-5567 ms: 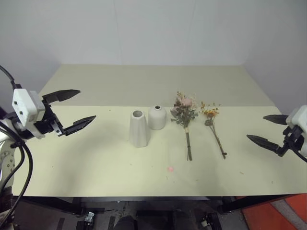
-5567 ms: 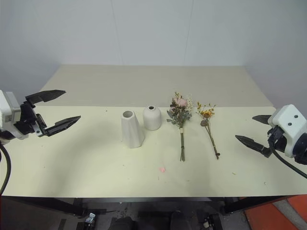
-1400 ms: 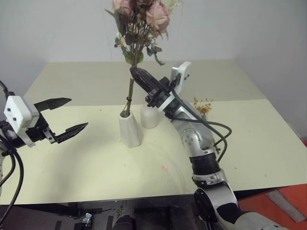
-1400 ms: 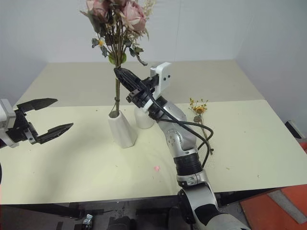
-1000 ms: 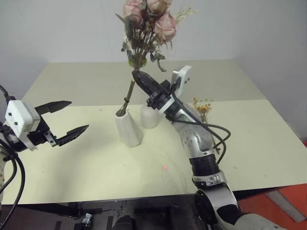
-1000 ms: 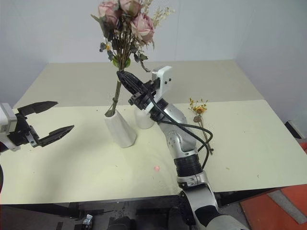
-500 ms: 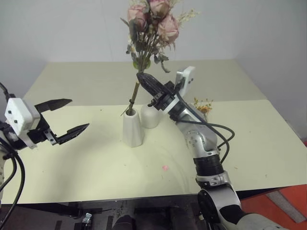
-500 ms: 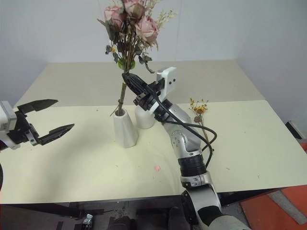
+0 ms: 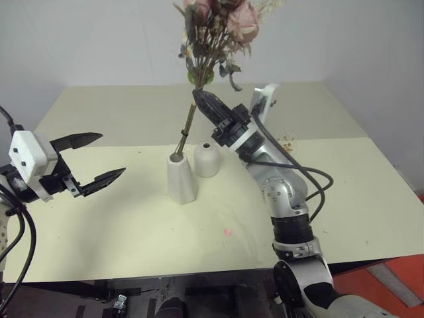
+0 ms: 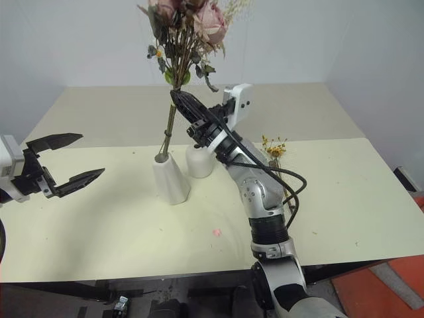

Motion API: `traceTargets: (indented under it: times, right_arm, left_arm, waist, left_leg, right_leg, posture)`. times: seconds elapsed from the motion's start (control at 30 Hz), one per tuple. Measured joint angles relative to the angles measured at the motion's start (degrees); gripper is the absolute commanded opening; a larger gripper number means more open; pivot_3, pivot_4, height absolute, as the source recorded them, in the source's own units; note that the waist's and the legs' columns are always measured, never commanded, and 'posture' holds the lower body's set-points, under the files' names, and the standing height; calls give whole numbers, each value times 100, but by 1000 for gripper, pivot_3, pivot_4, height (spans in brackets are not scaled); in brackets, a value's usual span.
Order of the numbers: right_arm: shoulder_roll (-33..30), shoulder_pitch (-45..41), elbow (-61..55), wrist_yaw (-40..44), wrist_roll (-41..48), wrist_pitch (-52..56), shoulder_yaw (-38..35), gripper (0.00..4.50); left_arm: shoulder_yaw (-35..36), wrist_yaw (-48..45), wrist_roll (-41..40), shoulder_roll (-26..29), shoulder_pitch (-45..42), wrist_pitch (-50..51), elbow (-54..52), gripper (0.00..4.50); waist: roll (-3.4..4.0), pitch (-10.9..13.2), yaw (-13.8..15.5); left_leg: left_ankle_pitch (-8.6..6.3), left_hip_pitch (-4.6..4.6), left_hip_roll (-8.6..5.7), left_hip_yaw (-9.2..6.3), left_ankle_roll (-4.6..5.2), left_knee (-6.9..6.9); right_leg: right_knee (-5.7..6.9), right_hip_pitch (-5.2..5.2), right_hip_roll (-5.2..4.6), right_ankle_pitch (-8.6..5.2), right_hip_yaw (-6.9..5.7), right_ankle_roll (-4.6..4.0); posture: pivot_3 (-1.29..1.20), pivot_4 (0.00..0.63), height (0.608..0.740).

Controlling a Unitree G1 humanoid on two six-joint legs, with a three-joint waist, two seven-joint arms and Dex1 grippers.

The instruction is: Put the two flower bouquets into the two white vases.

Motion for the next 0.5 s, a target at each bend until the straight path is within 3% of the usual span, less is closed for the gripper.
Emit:
traceTargets:
  times: [0.5]
  right_arm:
    - [-69,9,-52,107,-30,86,138,188]
  left_arm:
    - [1,-6,1,0,20,-3,7,4500]
  waist:
    - [0,0,1]
  left_leg:
    - [0,0,0,1,0,0]
  right_leg:
    - [0,0,1,0,0,0]
  posture:
    - [0,150,740]
